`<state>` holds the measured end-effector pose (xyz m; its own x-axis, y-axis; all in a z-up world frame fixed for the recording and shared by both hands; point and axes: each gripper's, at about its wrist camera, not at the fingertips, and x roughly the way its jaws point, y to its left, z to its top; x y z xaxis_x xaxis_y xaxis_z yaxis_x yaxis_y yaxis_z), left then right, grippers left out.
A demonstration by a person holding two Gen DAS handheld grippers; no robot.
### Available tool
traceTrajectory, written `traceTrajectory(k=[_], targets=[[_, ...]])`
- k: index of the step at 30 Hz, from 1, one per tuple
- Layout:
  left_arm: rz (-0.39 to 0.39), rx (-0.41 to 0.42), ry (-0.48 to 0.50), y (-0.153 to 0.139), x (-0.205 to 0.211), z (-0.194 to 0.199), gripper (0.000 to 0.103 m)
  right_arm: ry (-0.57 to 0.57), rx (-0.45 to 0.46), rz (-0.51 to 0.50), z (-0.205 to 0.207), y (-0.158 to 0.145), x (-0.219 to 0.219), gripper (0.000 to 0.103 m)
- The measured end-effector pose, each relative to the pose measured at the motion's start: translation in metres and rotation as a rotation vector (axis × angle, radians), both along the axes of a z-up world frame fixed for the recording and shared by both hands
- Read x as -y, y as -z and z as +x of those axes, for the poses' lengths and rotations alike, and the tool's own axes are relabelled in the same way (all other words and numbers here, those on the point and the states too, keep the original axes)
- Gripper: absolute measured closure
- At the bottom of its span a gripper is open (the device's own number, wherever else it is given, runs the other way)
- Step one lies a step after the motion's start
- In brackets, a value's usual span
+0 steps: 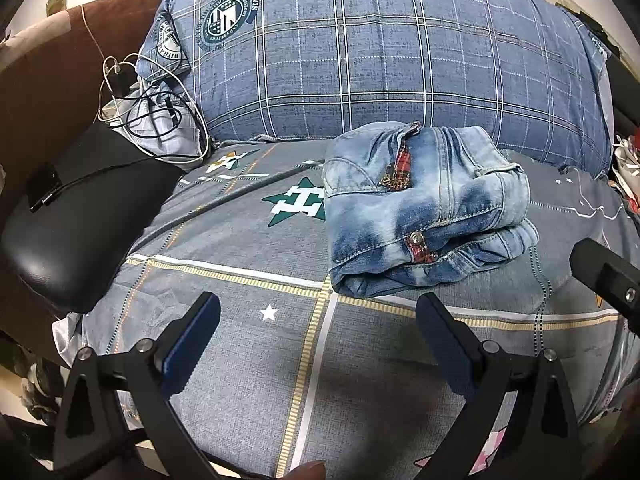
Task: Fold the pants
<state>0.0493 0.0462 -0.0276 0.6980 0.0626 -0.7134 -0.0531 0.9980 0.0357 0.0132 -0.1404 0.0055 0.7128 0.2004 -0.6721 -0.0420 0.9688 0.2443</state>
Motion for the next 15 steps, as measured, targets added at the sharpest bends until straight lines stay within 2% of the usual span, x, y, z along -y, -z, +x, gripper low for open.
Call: traceTrajectory(k=[15], targets=[[0.015, 0.026, -0.004, -0.0006, 0.005, -0.0029, 0.005, 0.021, -0.016, -0.013, -0.0017, -0.0004, 0.0054, 0.027]])
